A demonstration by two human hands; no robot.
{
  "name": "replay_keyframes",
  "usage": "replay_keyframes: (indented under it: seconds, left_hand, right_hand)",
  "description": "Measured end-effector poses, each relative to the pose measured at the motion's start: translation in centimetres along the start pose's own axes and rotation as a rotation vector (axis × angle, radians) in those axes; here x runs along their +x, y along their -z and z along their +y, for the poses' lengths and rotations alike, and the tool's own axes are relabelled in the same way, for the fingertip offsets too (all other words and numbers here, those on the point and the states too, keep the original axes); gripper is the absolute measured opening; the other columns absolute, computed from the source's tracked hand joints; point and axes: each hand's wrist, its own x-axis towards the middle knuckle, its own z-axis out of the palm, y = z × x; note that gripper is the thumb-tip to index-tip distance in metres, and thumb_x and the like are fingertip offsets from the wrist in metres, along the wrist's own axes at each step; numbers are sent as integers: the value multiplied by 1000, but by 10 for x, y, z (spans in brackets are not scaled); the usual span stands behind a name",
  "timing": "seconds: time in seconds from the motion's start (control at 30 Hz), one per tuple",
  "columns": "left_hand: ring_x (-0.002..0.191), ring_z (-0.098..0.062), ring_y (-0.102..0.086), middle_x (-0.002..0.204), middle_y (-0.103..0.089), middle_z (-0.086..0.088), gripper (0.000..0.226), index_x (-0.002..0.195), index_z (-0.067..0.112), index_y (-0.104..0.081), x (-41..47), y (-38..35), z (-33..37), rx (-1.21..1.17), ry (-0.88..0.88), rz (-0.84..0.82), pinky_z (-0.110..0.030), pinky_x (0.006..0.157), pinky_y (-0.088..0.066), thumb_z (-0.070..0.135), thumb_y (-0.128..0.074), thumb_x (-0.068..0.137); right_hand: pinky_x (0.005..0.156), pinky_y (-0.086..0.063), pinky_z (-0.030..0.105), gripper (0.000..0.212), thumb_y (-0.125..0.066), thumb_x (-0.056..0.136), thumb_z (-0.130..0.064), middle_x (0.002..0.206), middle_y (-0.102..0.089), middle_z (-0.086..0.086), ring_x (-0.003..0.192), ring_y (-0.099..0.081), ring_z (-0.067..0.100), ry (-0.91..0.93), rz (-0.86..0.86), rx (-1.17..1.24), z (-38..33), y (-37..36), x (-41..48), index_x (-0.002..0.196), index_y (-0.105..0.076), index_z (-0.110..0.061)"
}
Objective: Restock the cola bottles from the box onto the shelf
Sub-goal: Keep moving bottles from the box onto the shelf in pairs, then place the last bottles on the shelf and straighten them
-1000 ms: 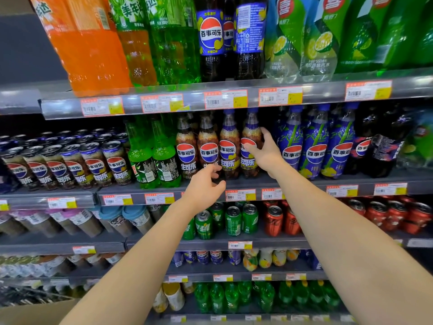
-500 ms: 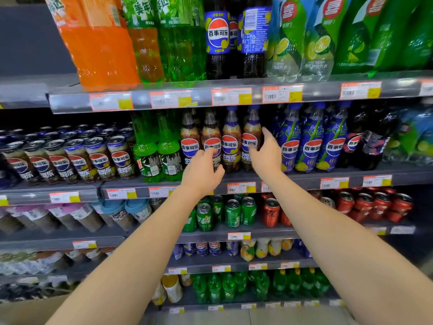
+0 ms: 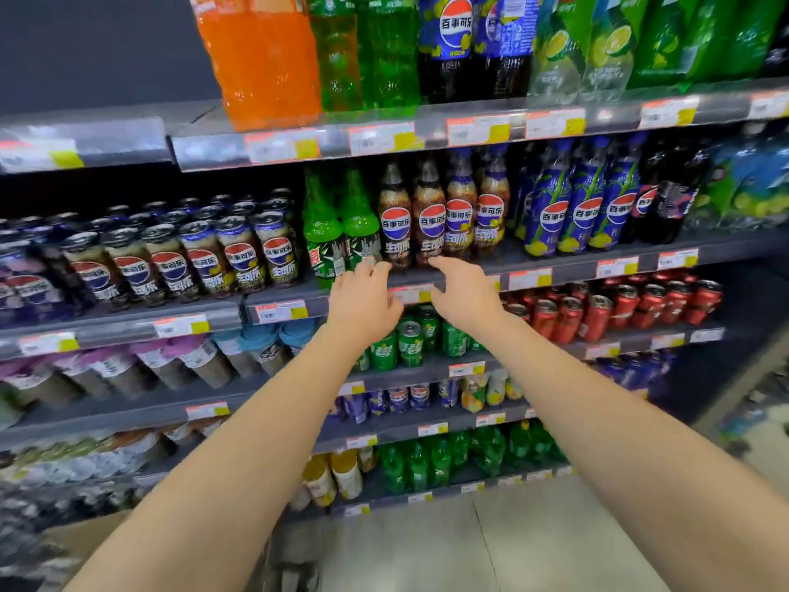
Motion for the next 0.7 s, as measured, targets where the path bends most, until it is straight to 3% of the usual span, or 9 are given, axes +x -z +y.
replay_keyframes:
  seconds: [0.13, 0.23, 0.33, 0.4, 0.6, 0.7]
  left_hand:
    - [117, -38, -57, 134, -55, -14, 60, 150, 18, -41, -42, 7, -33, 6, 47, -37, -46, 96, -49, 43, -55, 97]
    - [119, -38, -56, 135, -55, -15, 60, 149, 18, -41, -79, 15, -59, 4, 71, -59, -49, 95, -50, 44, -55, 97]
    - [119, -40, -56, 135, -55, -15, 59, 147, 17, -42, -126, 23, -84, 22, 107, -92, -51, 98, -47, 45, -55, 97]
    - [119, -41, -56, 135, -54, -16, 56, 145, 17, -43, -163, 28, -101, 45, 137, -111, -49, 100, -45, 44, -54, 97]
    - [123, -40, -56, 139, -54, -15, 61, 150, 19, -41, -283, 34, -151, 62, 225, -196, -48, 101, -48, 45, -54, 96]
    - [123, -40, -55, 139, -53, -15, 61, 148, 17, -41, -339, 37, -179, 64, 293, -275, -49, 101, -46, 46, -54, 96]
  right_hand:
    - [87, -54, 36, 58, -57, 98, -19, 146, -56, 6, 107, -66, 25, 11, -72, -34, -38, -20, -32, 154, -40, -19]
    - [79, -54, 35, 59, -57, 99, -18, 137, -62, 14, 91, -65, 24, 50, -144, -93, -70, -39, -57, 154, -38, -15]
    - [102, -49, 42, 61, -57, 96, -18, 152, -48, 9, 130, -54, 28, 83, -188, -78, -100, -64, -87, 154, -38, -14]
    - [112, -41, 44, 63, -58, 95, -18, 157, -42, 7, 142, -42, 27, 108, -212, -70, -119, -81, -112, 154, -38, -13]
    - [116, -37, 43, 61, -56, 99, -20, 160, -37, 4, 146, -37, 25, 121, -316, -46, -177, -137, -198, 156, -34, -15]
    - [111, -43, 44, 60, -58, 96, -22, 155, -45, 6, 141, -44, 28, 113, -375, -23, -208, -164, -238, 153, -41, -15]
